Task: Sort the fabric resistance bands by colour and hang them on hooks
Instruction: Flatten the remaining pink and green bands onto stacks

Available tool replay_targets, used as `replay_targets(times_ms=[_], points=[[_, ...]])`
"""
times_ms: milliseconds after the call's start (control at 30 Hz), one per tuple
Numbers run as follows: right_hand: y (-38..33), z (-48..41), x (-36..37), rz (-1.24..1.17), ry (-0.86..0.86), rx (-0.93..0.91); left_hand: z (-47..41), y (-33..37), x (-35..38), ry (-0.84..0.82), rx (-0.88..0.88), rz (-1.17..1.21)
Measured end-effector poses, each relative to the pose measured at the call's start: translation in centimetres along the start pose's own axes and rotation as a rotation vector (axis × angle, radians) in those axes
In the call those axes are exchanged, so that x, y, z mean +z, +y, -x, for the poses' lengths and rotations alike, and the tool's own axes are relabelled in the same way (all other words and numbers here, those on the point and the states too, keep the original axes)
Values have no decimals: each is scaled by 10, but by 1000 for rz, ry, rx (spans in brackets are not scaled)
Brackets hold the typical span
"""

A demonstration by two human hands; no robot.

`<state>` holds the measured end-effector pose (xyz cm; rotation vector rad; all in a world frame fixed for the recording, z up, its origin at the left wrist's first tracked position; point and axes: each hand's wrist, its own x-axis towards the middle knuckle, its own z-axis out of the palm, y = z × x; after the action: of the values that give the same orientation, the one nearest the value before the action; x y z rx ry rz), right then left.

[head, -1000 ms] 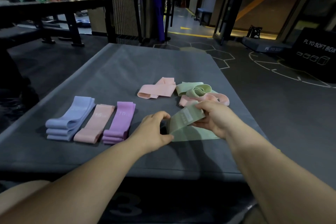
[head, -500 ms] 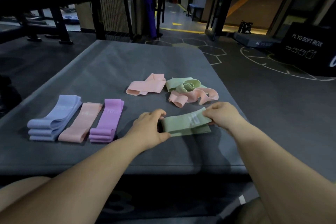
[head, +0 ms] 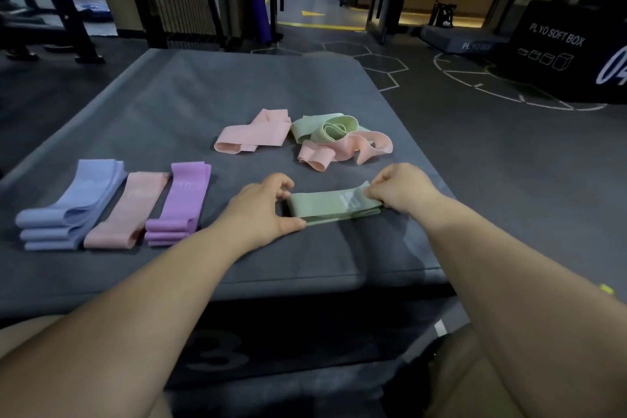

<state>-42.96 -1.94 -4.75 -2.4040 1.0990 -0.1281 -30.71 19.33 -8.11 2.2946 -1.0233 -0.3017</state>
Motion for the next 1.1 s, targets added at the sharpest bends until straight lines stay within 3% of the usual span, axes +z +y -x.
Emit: replay_targets(times_ms=[600, 933, 1100], points=[[0, 4, 7, 33, 25, -7, -2, 2, -2, 28, -56, -37], [0, 4, 4, -62, -4, 10, 2, 14, -4, 25, -201, -136], [-4, 2, 3, -77, -59, 20, -1, 16, -4, 22, -224, -44]])
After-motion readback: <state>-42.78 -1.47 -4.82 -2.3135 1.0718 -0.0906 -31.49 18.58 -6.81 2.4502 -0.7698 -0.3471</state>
